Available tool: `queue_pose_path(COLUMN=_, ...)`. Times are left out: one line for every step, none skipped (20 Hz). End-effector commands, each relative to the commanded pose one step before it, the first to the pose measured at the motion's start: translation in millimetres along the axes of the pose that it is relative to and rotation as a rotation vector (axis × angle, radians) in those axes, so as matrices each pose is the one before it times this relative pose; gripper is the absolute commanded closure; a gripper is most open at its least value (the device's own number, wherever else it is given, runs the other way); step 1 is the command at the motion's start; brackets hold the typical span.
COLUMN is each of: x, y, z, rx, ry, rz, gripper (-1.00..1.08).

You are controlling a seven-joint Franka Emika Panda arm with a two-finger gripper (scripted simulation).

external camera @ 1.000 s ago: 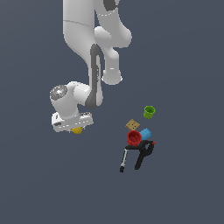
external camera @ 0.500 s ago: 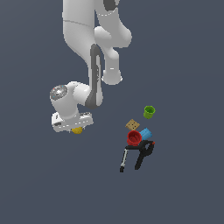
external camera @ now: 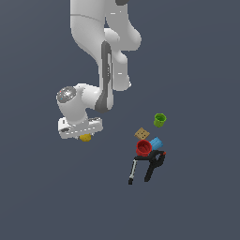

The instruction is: Pick up a designated object from a clutter of objects.

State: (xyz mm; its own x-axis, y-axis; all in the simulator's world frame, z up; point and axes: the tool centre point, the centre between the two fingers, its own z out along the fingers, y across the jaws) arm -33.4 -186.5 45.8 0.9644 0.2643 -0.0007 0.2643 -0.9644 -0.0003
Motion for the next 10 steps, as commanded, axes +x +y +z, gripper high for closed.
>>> queue_pose_path(x=1.26, y=-10.12, z=-10.28, rx=-0.00048, ry=0.00152, rz=-0.0006, gripper=1.08)
queue_pose_path(x=0.34, y=-4.95, z=-4.75, rx=0.0, ry=0.0, rz=0.0, gripper=1.08)
queue_pose_path(x=0.37, y=-5.35, z=-5.14, rx=0.0, ry=0.0, rz=0.0, gripper=1.08)
queue_pose_path(x=0.4, y=-5.76, z=-5.54, rx=0.0, ry=0.0, rz=0.0, gripper=1.08)
queue_pose_path(x=0.43, y=-6.16, z=-5.94, rx=0.0, ry=0.0, rz=0.0, gripper=1.08)
queue_pose_path(x=0.46, y=-6.57, z=-6.35, rx=0.0, ry=0.0, rz=0.0, gripper=1.08)
queue_pose_path(x=0.49, y=-6.98, z=-6.76, rx=0.0, ry=0.0, rz=0.0, gripper=1.08)
queue_pose_path(x=0.53, y=-7.38, z=-7.18, rx=0.0, ry=0.0, rz=0.0, gripper=1.08)
queue_pose_path(x=0.55, y=-7.74, z=-7.54, rx=0.0, ry=0.0, rz=0.0, gripper=1.08)
queue_pose_path(x=0.64, y=-7.93, z=-7.59, rx=-0.00031, ry=-0.00034, rz=-0.00015, gripper=1.08)
